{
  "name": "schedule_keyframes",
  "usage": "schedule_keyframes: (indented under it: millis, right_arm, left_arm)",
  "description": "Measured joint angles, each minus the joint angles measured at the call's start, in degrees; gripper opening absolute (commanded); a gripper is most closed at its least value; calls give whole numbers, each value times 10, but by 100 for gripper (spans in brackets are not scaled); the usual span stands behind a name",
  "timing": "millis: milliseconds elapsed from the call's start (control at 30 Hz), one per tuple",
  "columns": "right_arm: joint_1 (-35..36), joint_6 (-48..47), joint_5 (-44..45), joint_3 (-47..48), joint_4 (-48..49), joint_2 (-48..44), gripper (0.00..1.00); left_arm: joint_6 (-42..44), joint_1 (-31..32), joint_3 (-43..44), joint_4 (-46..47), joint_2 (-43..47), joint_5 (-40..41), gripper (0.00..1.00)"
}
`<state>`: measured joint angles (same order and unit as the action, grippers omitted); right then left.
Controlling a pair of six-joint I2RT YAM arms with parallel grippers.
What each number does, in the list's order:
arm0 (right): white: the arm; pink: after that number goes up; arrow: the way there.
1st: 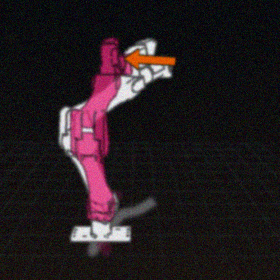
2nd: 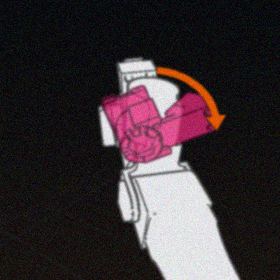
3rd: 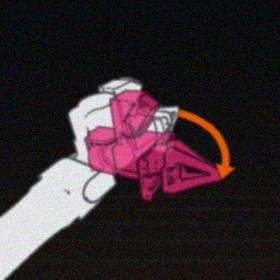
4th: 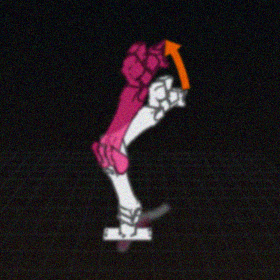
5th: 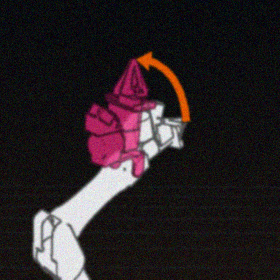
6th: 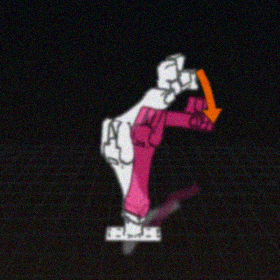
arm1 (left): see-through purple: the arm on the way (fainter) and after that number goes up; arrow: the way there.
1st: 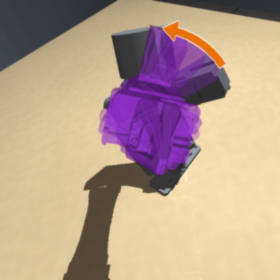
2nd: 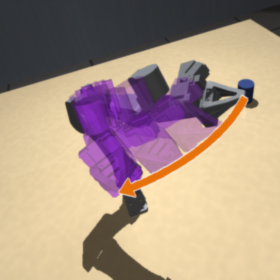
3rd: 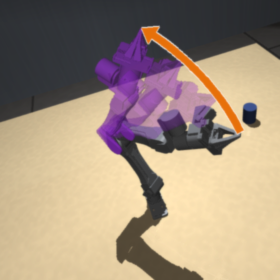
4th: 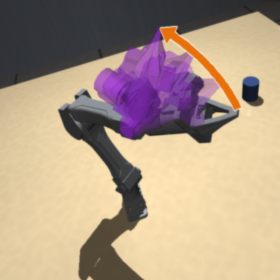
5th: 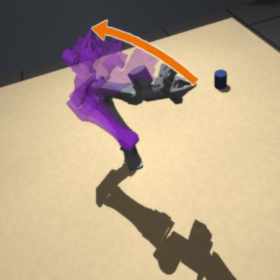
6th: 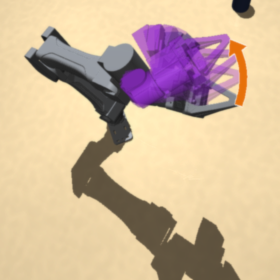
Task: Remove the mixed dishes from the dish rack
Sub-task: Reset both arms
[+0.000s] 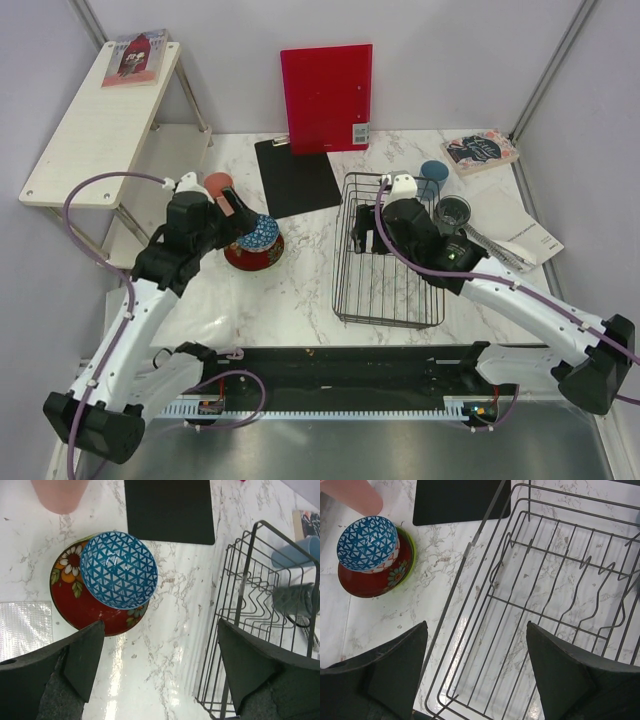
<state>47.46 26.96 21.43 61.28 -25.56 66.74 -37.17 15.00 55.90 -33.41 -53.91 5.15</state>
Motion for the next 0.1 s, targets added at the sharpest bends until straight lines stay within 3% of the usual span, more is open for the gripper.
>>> schedule_keyframes:
  millis: [100]
  right_arm:
    - [0, 0, 1, -1, 4, 4, 86]
  left_arm:
    - [4, 29, 0, -9, 15, 19, 99]
